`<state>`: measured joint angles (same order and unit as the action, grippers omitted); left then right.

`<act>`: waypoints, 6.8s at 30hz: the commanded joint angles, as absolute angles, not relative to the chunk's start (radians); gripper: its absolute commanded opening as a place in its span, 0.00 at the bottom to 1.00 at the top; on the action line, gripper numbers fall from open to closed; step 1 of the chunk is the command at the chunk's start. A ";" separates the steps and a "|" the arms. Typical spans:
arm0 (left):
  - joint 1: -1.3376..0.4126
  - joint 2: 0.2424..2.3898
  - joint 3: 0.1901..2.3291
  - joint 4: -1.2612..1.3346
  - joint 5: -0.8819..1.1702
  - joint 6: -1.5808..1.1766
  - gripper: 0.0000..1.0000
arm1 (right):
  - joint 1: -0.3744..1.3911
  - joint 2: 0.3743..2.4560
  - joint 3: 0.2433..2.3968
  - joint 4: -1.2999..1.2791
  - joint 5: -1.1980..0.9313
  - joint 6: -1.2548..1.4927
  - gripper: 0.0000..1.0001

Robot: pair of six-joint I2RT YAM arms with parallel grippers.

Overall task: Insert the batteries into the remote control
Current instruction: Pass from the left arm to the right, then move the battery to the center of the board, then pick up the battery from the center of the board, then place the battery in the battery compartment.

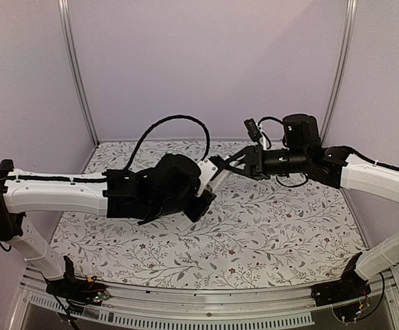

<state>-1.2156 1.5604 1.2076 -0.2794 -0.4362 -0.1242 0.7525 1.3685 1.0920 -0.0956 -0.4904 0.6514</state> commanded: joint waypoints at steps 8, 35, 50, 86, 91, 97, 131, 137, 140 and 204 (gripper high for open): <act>-1.232 1.567 1.242 -0.301 -0.432 -0.127 0.27 | 0.754 1.402 1.089 -0.074 -0.494 0.661 0.09; -0.753 1.049 0.935 -0.505 -0.057 -0.218 1.00 | 0.653 1.302 0.951 0.029 -0.784 0.487 0.00; -0.487 1.602 1.398 -0.815 -0.083 -0.107 0.99 | 0.653 1.313 0.916 0.028 -0.810 0.465 0.00; -0.247 2.483 2.154 -1.006 -0.024 -0.009 0.47 | 0.651 1.361 0.920 0.026 -0.848 0.454 0.00; -0.247 2.519 2.181 -1.010 -0.015 -0.008 0.39 | 0.652 1.367 0.926 0.023 -0.851 0.457 0.00; -0.256 2.544 2.201 -1.037 -0.033 -0.014 0.22 | 0.650 1.365 0.927 0.021 -0.850 0.457 0.00; -0.689 2.231 1.744 -1.094 0.003 -0.118 0.07 | 0.645 1.259 0.848 -0.041 -0.814 0.431 0.00; -0.696 2.262 1.780 -1.150 -0.038 -0.103 0.18 | 0.645 1.268 0.850 -0.044 -0.813 0.424 0.00; -0.697 2.284 1.808 -1.174 -0.041 -0.096 0.20 | 0.645 1.274 0.853 -0.045 -0.814 0.423 0.00; -1.164 1.508 1.027 -0.094 0.016 -0.166 0.00 | 0.738 1.426 0.914 -0.045 -0.629 0.759 0.00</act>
